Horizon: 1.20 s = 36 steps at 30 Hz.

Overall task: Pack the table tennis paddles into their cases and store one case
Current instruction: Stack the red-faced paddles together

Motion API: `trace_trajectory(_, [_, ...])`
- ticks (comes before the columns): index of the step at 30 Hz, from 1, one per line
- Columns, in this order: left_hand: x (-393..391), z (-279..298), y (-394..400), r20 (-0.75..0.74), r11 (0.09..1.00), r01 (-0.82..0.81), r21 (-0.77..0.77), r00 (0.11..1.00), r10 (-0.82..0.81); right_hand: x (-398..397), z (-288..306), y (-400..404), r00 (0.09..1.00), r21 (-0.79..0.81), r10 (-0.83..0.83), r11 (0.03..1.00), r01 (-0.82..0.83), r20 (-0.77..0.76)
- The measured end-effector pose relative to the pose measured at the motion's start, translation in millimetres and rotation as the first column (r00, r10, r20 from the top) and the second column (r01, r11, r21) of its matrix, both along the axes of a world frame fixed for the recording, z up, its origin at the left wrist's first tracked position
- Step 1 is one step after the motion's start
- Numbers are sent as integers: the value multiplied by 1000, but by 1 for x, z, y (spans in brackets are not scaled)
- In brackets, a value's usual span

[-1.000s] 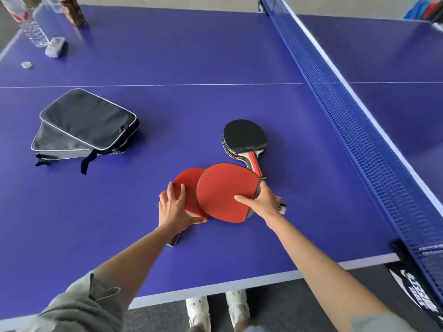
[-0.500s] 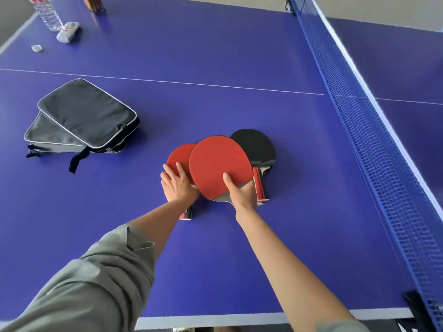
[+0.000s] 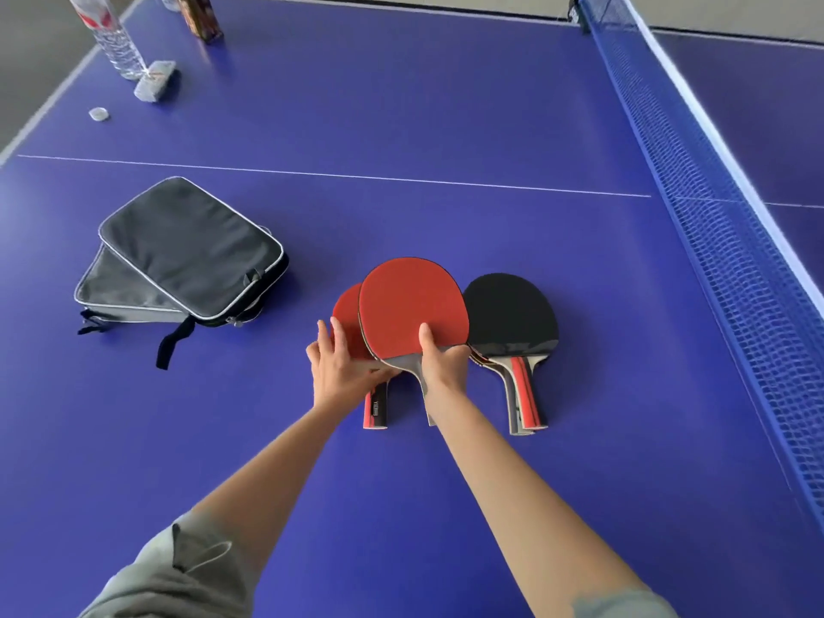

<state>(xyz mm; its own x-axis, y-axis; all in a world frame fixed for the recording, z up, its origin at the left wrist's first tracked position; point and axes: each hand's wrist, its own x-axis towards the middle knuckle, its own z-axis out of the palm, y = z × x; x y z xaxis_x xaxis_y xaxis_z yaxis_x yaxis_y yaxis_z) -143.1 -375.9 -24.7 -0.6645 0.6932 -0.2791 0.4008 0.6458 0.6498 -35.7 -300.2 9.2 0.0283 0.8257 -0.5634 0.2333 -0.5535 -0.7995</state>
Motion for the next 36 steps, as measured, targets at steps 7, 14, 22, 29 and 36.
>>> trace_trajectory(7, [-42,14,5,162,963,-33,267,987,-11,-42,-1,-11,995,-65,-64,995,69,70])
trace_trajectory(14, [-43,8,18,294,974,-141,179,952,84,-62,-8,-29,993,-82,-78,993,86,89])
trace_trajectory(22, [-55,-2,9,214,982,-48,185,977,7,-39,-1,-22,989,27,45,998,-49,141])
trace_trajectory(29, [-47,0,8,251,973,-121,195,965,70,-32,4,-14,840,-3,269,953,-304,471])
trace_trajectory(36, [-45,6,7,198,983,-125,134,975,97,-42,6,-13,686,56,358,863,-502,634])
